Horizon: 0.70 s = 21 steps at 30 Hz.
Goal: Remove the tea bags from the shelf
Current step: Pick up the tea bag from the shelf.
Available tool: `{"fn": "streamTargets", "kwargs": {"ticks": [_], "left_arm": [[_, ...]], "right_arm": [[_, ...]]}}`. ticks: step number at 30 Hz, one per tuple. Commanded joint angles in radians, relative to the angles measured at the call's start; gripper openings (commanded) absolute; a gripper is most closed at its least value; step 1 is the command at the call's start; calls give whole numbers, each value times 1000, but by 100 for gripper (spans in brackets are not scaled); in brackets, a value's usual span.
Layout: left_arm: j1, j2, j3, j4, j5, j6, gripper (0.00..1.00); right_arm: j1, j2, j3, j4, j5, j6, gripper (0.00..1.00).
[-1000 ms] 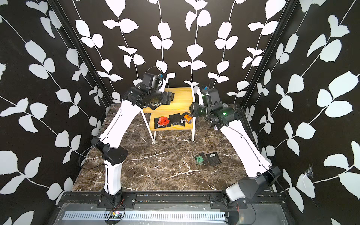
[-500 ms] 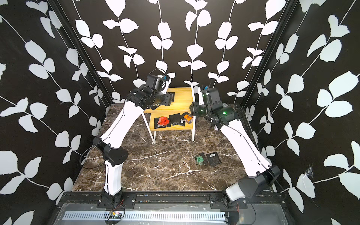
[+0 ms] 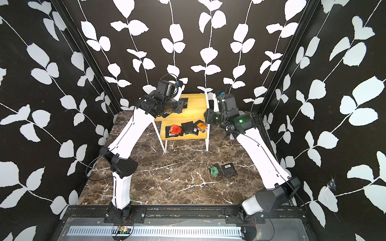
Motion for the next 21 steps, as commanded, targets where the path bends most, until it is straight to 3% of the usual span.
{"fn": "streamTargets", "kwargs": {"ticks": [1,4,14,21], "left_arm": [[-5,6,-7,-64,37,-1,27],[-5,6,9,-60,42,2,17],[-7,5,42,-38,43,11,1],[-5,2,73,-27,40,9,0]], "right_arm": [[-5,-11,-29,39,-13,11,46],[-5,-15,-38,46,-16,15,46],[-5,-22,-48,51,-15,18,46],[-5,-23,-54,55,-14,16,46]]}}
